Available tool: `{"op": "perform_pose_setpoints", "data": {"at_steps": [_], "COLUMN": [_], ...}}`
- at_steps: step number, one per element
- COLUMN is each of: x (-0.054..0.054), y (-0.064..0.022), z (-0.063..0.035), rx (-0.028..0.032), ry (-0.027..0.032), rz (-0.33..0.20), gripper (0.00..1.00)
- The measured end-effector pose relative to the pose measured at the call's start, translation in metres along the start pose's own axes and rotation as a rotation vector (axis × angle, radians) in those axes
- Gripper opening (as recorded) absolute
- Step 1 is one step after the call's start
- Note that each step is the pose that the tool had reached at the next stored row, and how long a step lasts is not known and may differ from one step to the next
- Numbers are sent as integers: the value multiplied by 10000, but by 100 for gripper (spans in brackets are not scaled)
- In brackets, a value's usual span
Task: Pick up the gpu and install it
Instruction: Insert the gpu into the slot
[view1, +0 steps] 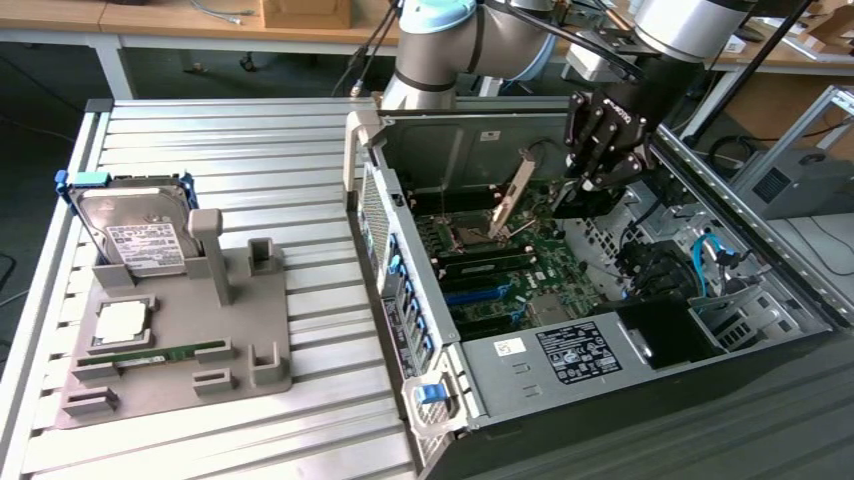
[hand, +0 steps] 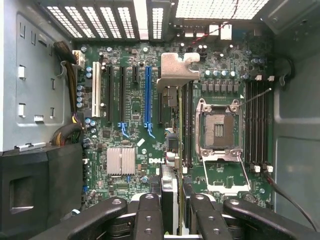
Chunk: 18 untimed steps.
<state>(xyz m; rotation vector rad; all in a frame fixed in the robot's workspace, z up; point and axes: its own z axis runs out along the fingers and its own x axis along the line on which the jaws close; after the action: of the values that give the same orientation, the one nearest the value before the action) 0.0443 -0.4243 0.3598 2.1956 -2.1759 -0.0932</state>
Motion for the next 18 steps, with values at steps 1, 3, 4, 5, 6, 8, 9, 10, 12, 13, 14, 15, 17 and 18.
{"op": "perform_pose_setpoints", "data": {"at_steps": [1, 3, 4, 5, 6, 8, 9, 10, 12, 13, 14, 15, 17, 18], "x": [0, 0, 0, 0, 0, 0, 0, 0, -1, 0, 0, 0, 0, 0], "y": [0, 0, 0, 0, 0, 0, 0, 0, 2, 2, 3, 3, 2, 3], "z": [0, 0, 0, 0, 0, 0, 0, 1, 3, 4, 5, 5, 5, 4], "rx": [0, 0, 0, 0, 0, 6, 38, 116, 362, 483, 587, 623, 625, 624], "ry": [0, 0, 0, 0, 0, 0, -1, 2, 3, 3, 5, 4, 5, 6], "rz": [0, -1, -1, -1, -1, -1, -1, -1, -4, -4, -5, -5, -6, -5], "gripper": [27, 27, 27, 27, 27, 27, 27, 27, 27, 27, 27, 27, 27, 27]}}
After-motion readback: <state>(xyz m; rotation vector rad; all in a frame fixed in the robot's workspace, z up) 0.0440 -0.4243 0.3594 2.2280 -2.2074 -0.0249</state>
